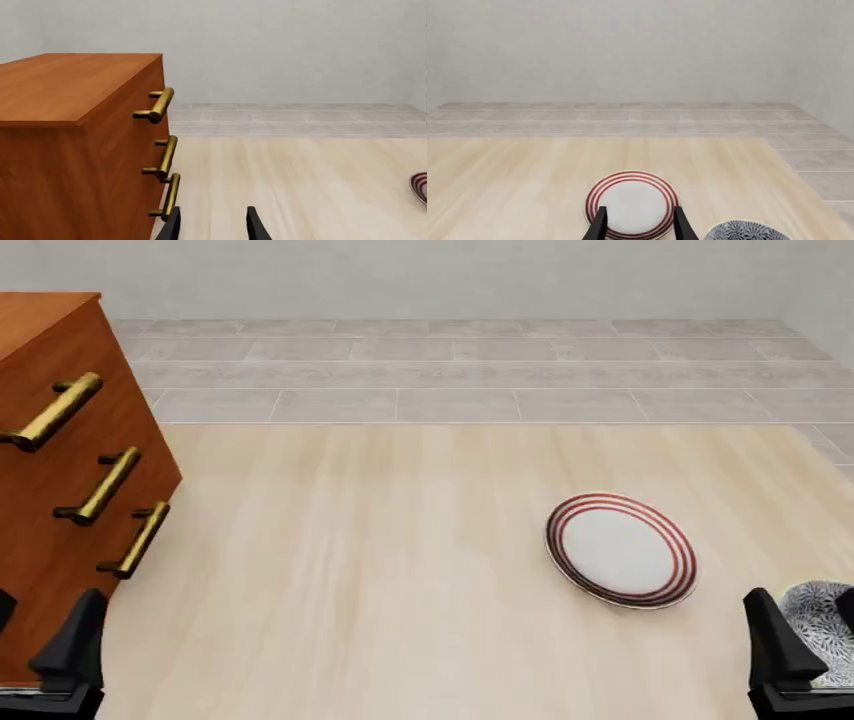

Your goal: Put the bowl on top of the cabinet.

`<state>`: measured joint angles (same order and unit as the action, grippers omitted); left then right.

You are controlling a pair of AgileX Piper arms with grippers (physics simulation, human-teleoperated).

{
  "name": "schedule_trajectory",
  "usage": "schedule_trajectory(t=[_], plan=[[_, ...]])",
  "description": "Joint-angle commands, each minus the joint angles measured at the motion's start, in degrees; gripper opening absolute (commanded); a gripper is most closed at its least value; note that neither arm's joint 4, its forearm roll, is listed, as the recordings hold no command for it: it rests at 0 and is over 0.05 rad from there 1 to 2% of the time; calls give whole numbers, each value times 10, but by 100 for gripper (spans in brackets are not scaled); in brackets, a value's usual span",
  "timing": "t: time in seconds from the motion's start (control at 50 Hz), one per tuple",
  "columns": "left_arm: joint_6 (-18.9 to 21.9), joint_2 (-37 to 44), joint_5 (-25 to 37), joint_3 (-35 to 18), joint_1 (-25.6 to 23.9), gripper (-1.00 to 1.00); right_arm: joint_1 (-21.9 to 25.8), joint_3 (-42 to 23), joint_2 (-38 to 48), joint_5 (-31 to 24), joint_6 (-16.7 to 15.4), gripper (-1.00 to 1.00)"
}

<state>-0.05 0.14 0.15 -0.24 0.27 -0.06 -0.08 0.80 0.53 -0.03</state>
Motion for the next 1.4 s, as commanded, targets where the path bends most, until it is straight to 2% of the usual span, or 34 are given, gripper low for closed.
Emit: schedule_trajectory(t=[0.02,0.26,0.28,0.36,0.42,0.44,0.48,0.56,0.66,0.86,0.9,0.94,1.04,1.12,1.16,1.34,1.4], plan=[[0,4,-4,0,-3,100,1,-2,-2,-2,0,100],[0,4,-5,1,-3,100,1,-1,0,0,0,100],[-1,9,-10,1,-3,100,-1,-1,19,14,-5,100],[0,4,-5,1,-3,100,-1,-1,2,2,2,100],[0,5,-6,1,-3,100,-18,0,42,27,-11,100],[0,5,-6,1,-3,100,-27,0,76,49,-2,100],[0,5,-5,1,-3,100,-29,0,112,74,-20,100],[0,4,-5,1,-3,100,-47,0,142,91,-20,100],[1,3,-4,1,-3,100,-53,-29,119,39,-24,100],[3,4,-7,2,-3,100,-126,-134,129,-81,-44,100],[1,6,-8,2,-3,100,-139,-165,122,-116,-37,100],[2,5,-7,2,-3,100,-145,-172,128,-124,-34,100],[2,4,-7,2,-3,100,-186,-219,138,-172,-81,100],[3,3,-6,2,-3,100,-209,-231,154,-183,-102,100],[2,3,-6,2,-3,100,-218,-236,169,-189,-101,100],[2,2,-4,2,-3,100,-263,-257,179,-224,-163,100],[3,2,-4,2,-3,100,-279,-267,194,-230,-168,100]])
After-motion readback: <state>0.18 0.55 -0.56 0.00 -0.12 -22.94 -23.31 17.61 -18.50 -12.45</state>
